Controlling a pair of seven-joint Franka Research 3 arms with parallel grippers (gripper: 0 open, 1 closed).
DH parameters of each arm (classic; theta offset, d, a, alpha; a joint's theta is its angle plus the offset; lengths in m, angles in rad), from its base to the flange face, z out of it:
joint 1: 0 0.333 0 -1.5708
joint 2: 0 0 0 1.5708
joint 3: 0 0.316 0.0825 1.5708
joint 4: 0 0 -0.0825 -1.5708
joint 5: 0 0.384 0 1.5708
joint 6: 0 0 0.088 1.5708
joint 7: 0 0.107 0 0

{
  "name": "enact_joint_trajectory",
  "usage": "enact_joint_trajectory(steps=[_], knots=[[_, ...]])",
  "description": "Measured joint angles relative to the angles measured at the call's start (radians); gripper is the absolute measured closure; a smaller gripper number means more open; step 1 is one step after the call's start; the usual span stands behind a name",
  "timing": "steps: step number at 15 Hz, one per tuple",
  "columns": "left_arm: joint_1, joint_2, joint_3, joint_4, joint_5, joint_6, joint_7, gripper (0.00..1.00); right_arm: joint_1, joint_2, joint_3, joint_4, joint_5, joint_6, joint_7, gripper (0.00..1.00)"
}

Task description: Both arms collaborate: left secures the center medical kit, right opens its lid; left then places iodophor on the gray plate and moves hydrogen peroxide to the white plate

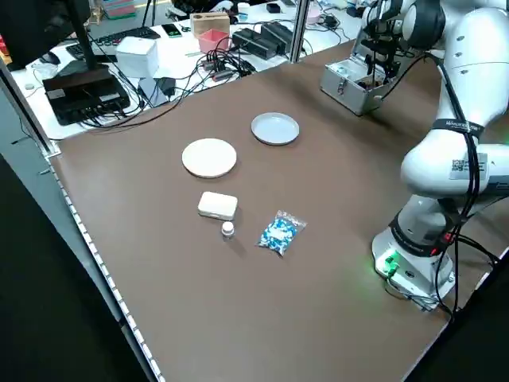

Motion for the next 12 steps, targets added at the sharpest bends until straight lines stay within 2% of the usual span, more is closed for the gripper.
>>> enact_joint_trajectory(steps=[2, 5, 7, 8, 9, 12], knots=[[-0.01, 0.009, 0.0, 0.0, 0.003, 0.003, -0.01, 0.09, -0.013, -0.006, -0.003, 0.011, -0.001, -0.003, -0.001, 0.49], [-0.012, 0.016, 0.001, 0.0, 0.003, 0.004, -0.014, 0.16, -0.036, -0.024, -0.015, 0.033, -0.017, -0.05, -0.001, 0.48], [-0.012, 0.018, 0.001, 0.0, 0.003, 0.004, -0.015, 0.17, -0.054, -0.033, -0.024, 0.062, -0.072, -0.097, -0.001, 0.37], [-0.012, 0.018, 0.002, 0.0, 0.004, 0.004, -0.015, 0.19, -0.068, -0.041, -0.026, 0.074, -0.112, -0.123, -0.002, 0.37], [-0.012, 0.018, 0.002, 0.0, 0.004, 0.004, -0.015, 0.19, -0.084, -0.052, -0.027, 0.083, -0.152, -0.143, -0.01, 0.31], [-0.012, 0.021, 0.004, 0.0, 0.004, 0.004, -0.016, 0.24, -0.129, -0.11, -0.031, 0.098, -0.25, -0.157, -0.038, 0.06]])
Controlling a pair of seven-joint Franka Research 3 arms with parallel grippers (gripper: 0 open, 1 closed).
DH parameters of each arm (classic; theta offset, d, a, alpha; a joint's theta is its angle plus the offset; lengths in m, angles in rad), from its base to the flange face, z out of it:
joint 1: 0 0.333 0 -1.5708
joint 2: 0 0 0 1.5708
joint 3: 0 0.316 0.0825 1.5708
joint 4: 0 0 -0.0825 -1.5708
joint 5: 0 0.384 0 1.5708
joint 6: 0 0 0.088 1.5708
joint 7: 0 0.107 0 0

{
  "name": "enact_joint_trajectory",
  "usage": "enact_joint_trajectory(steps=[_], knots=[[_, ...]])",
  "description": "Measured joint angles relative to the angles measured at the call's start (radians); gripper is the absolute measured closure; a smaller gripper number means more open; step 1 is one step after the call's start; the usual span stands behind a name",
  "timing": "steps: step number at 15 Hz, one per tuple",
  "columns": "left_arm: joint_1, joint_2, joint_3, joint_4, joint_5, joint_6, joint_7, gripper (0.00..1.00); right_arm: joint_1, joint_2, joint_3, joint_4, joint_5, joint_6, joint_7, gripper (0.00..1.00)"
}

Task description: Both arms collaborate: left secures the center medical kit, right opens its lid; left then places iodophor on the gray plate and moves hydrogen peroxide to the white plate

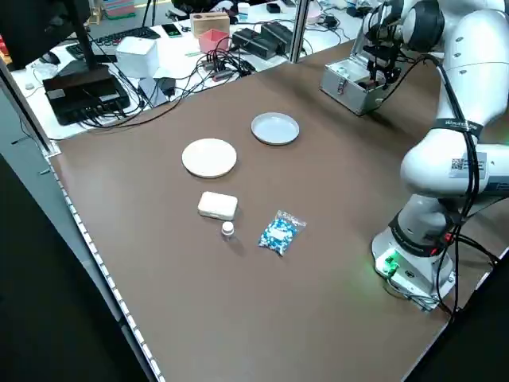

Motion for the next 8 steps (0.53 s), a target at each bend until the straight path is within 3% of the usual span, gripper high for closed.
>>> enact_joint_trajectory(steps=[3, 4, 5, 8], knots=[[0.0, 0.001, 0.0, 0.0, 0.0, -0.001, -0.003, 0.26, -0.05, -0.096, -0.002, 0.009, -0.106, -0.021, -0.005, 0.01], [0.001, 0.001, 0.0, 0.0, 0.0, -0.004, -0.01, 0.29, -0.07, -0.158, -0.002, 0.009, -0.238, -0.034, -0.028, 0.01], [0.0, 0.0, -0.001, 0.0, -0.002, -0.01, -0.014, 0.34, -0.073, -0.182, -0.003, 0.009, -0.305, -0.037, -0.055, 0.01], [0.001, 0.0, 0.0, 0.0, -0.004, -0.015, -0.046, 0.36, -0.094, -0.222, -0.003, 0.008, -0.356, -0.038, -0.104, 0.01]])
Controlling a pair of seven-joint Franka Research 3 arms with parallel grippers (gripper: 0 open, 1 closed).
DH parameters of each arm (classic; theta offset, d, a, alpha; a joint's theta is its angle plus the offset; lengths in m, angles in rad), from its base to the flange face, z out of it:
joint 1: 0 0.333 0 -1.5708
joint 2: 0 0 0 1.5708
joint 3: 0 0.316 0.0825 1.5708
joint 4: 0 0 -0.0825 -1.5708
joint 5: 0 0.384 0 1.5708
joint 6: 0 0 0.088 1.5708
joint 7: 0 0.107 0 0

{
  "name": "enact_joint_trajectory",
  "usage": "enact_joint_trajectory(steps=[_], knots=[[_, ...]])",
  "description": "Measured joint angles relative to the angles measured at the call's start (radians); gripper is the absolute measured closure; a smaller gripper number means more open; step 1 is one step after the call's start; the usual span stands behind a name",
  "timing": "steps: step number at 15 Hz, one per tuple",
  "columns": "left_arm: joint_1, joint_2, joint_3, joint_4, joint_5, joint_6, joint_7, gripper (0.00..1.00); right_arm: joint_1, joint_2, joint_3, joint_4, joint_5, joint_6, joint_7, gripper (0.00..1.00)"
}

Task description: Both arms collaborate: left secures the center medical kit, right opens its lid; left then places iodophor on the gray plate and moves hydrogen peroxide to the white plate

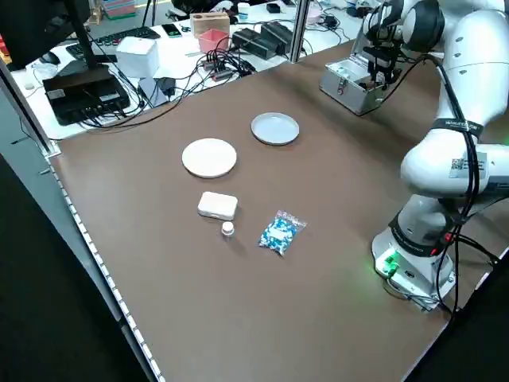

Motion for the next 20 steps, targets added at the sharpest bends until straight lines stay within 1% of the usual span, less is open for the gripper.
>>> enact_joint_trajectory(steps=[4, 6, 9, 13, 15, 20], knots=[[0.007, -0.002, 0.0, 0.0, -0.013, -0.011, -0.083, 0.37, -0.029, -0.033, 0.0, -0.002, 0.002, -0.024, -0.016, 0.01], [0.008, -0.002, -0.001, 0.0, -0.014, -0.014, -0.108, 0.37, -0.047, -0.076, 0.0, -0.021, 0.002, -0.025, -0.016, 0.01], [0.009, -0.003, 0.0, 0.0, -0.015, -0.014, -0.123, 0.37, -0.069, -0.163, -0.001, -0.084, 0.001, -0.013, -0.022, 0.01], [0.01, -0.004, 0.002, 0.0, -0.022, -0.014, -0.136, 0.37, -0.088, -0.264, -0.001, -0.195, 0.0, 0.024, -0.024, 0.01], [0.01, -0.006, 0.004, 0.0, -0.028, -0.015, -0.136, 0.37, -0.091, -0.28, -0.001, -0.219, -0.001, 0.027, -0.025, 0.01], [0.012, -0.009, 0.006, 0.002, -0.036, -0.02, -0.136, 0.37, -0.091, -0.282, 0.0, -0.237, -0.03, 0.045, -0.025, 0.01]])
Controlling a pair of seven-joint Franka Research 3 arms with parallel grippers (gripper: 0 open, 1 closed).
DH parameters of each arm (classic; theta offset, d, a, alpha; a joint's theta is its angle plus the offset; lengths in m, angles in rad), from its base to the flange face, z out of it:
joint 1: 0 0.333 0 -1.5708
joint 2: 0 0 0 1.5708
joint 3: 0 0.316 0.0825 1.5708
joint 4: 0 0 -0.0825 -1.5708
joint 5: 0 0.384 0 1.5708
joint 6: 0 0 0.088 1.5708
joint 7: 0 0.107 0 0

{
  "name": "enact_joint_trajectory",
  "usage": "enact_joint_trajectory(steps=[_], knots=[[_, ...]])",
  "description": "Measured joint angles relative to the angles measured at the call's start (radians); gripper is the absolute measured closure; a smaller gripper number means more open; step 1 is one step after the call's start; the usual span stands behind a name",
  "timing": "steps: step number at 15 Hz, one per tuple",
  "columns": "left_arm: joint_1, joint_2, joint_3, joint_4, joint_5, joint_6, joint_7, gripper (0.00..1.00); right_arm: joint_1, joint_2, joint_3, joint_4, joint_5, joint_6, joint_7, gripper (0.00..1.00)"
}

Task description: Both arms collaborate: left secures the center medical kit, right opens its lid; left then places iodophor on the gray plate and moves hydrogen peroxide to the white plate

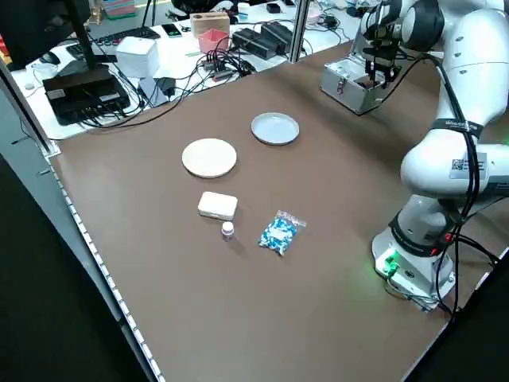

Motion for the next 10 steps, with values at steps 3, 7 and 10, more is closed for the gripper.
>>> enact_joint_trajectory(steps=[3, 7, 10], knots=[[0.0, 0.0, 0.001, 0.003, 0.0, -0.005, -0.006, 0.35, 0.0, 0.0, 0.0, 0.0, -0.003, 0.009, 0.0, 0.01], [0.003, -0.009, 0.008, 0.012, 0.0, -0.035, -0.031, 0.27, 0.0, 0.0, 0.003, 0.0, -0.004, 0.015, 0.0, 0.01], [0.003, -0.016, 0.01, 0.012, 0.0, -0.043, -0.031, 0.27, 0.0, 0.0, 0.003, -0.001, -0.004, 0.018, 0.0, 0.01]])
